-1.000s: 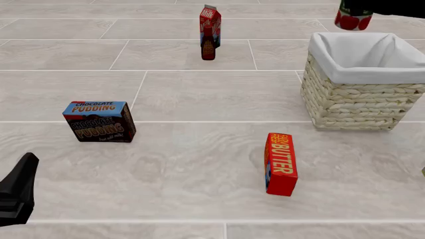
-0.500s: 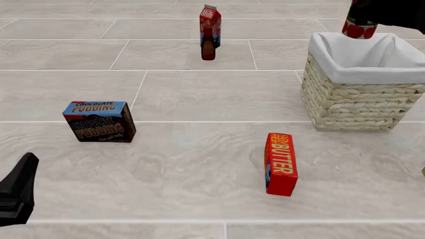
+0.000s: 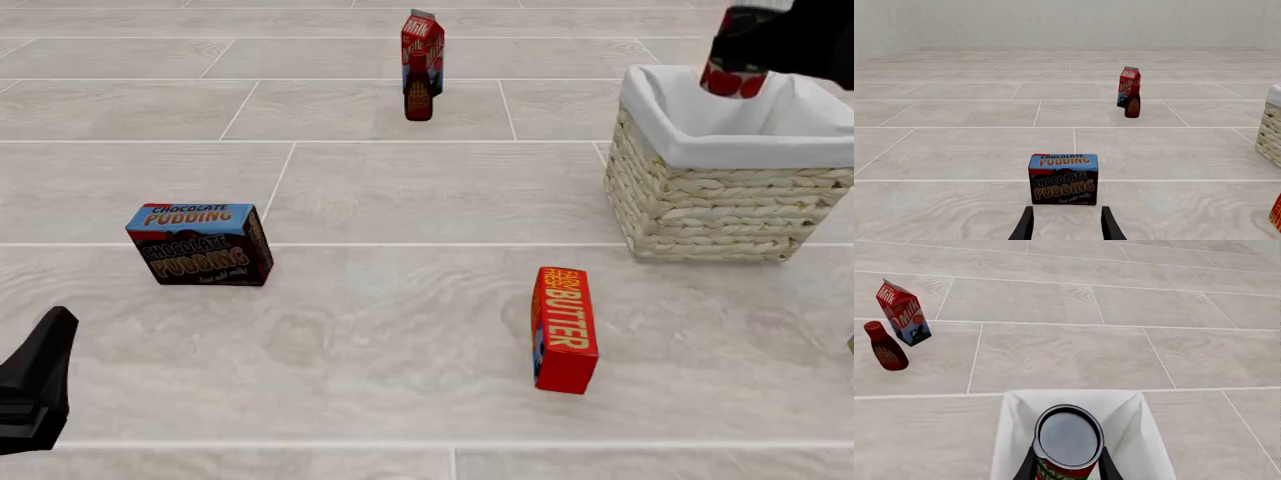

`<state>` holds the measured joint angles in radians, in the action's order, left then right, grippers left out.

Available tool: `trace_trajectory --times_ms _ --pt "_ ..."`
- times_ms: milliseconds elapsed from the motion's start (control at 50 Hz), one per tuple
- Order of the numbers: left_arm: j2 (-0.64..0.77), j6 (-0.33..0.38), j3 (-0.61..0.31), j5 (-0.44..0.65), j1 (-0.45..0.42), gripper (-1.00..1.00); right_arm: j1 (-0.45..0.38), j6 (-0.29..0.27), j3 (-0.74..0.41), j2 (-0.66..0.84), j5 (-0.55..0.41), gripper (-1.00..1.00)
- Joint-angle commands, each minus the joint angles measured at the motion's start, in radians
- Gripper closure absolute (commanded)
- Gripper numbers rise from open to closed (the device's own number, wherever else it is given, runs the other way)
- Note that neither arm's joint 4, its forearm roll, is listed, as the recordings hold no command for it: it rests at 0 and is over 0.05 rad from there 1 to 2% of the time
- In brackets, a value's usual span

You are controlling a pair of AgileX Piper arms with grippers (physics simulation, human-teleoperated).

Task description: Pick the tomato sauce and place it in the basket.

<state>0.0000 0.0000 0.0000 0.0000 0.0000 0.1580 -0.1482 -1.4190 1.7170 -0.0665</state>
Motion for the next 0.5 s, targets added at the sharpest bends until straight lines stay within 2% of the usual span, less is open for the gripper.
trace_trajectory --times_ms 20,500 --pt "0.0 0.0 0.0 0.0 0.0 -1.0 0.018 0.026 -0.02 0.037 0.008 1.0" --pt "0.0 0.0 0.0 0.0 0.0 -1.0 0.045 0.038 -0.034 0.119 0.026 1.0"
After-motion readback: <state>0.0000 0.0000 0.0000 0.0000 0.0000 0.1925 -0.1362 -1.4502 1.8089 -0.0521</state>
